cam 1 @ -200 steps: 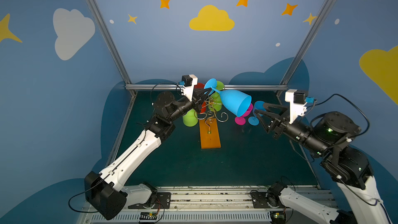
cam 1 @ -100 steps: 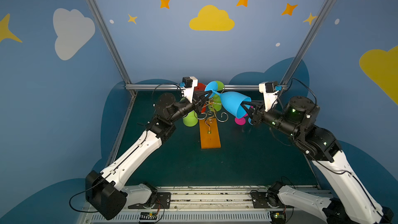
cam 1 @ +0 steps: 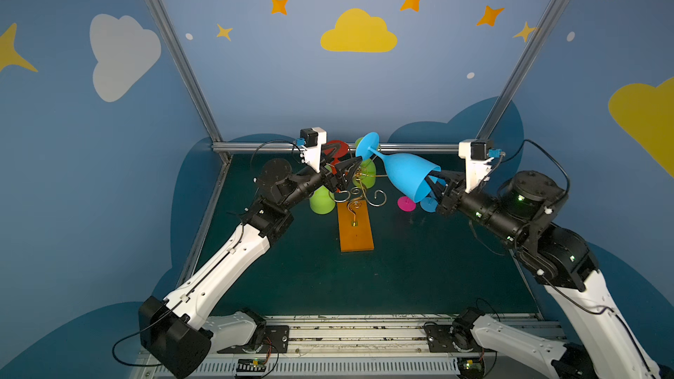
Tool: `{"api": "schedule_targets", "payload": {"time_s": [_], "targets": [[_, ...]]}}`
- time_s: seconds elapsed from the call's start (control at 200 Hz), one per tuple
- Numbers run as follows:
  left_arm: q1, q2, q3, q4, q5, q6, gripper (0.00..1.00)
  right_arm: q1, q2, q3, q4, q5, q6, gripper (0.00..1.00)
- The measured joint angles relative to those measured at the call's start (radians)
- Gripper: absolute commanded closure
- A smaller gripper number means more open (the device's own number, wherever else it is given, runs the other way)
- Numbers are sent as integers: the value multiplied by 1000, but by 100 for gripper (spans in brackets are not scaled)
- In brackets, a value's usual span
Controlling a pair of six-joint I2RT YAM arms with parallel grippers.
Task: Take the wine glass off the wine glass rack
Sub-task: 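Withdraw the open left gripper while the right gripper carries the glass toward the others, then lower the blue glass upright beside the other blue glass with the right gripper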
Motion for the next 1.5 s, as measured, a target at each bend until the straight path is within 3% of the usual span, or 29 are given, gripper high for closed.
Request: {"api": "schedule_targets", "payload": {"time_s": [0.215,0.486,0.661,0.851,1.081,1.367,1.502], "targets": [[153,-96,-34,-23,-86,-49,4,-3,-124,14,-176,154,-26,100],[351,-227,-178,-34,-153,-98,0,-3,-230,-1,-462,338,6,100],[443,-236,-254,-34,-165,-146,0,-3,-220,-76,-605,415,43,100],[468,-235,-323,-26,-185,-173,0,-29,-127,-109,-666,438,50,100],[468,-241,-344,-20,-196,-175,0,-218,18,-161,-655,314,-3,100],[468,-264,-365,-21,-205,-168,0,-583,120,-225,-588,135,-117,100],[468,-266,-373,-26,-206,-168,0,-699,196,-223,-547,86,-150,100]]}}
